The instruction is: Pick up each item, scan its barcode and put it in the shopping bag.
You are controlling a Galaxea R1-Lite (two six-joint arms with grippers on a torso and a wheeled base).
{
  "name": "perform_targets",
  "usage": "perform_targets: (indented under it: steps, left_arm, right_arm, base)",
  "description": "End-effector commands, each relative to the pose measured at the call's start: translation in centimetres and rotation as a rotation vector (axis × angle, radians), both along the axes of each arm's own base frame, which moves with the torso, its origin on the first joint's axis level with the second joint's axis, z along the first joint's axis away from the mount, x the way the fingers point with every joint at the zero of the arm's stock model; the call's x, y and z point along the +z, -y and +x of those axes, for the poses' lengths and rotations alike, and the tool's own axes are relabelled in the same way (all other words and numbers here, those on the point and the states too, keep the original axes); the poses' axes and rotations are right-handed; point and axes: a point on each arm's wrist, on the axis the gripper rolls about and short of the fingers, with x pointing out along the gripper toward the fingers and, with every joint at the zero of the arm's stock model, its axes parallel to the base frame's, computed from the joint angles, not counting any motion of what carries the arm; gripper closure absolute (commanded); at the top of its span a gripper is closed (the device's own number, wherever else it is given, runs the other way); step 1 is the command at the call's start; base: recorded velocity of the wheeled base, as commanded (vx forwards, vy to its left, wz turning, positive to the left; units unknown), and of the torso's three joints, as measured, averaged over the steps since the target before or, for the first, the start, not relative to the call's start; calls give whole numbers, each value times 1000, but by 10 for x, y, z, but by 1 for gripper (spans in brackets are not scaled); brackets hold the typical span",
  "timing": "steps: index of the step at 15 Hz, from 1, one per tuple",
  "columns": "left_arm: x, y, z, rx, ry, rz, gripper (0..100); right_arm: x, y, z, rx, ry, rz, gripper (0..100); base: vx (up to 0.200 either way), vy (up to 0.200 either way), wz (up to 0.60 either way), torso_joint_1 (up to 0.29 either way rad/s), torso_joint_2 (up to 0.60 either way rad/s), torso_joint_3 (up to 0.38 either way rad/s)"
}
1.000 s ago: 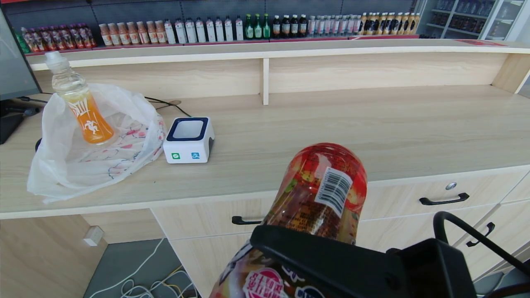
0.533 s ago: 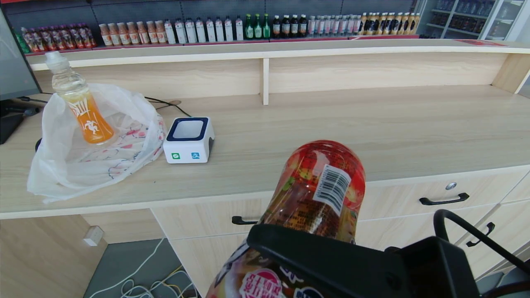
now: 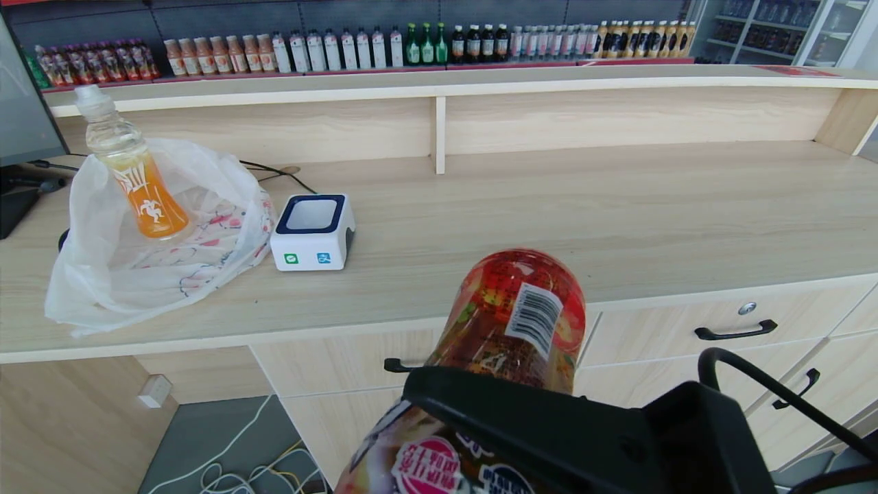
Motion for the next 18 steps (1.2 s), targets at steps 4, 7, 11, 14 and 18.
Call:
perform_targets:
  steps: [4,7,11,14,18]
  left_arm:
    - [0,0,0,2,1,-2,0]
    - [0,0,0,0,1,0,0]
    - [0,0,0,2,1,0,0]
    - [0,0,0,2,1,0,0]
    - [0,0,0,0,1,0,0]
  right_arm:
    - [-13,-7,2,104,-264,18,100]
    - [-16,-8,0,149,-370,32,100]
    - [-8,-6,5,198,-512,110,100]
    - [6,3,25,167,-552,201,100]
    - [22,8,37,170,-686,360,100]
  base:
    - [0,0,0,0,0,0]
    - [0,0,0,0,0,0]
    - [0,0,0,0,0,0]
    - [0,0,0,0,0,0]
    - [0,0,0,0,0,0]
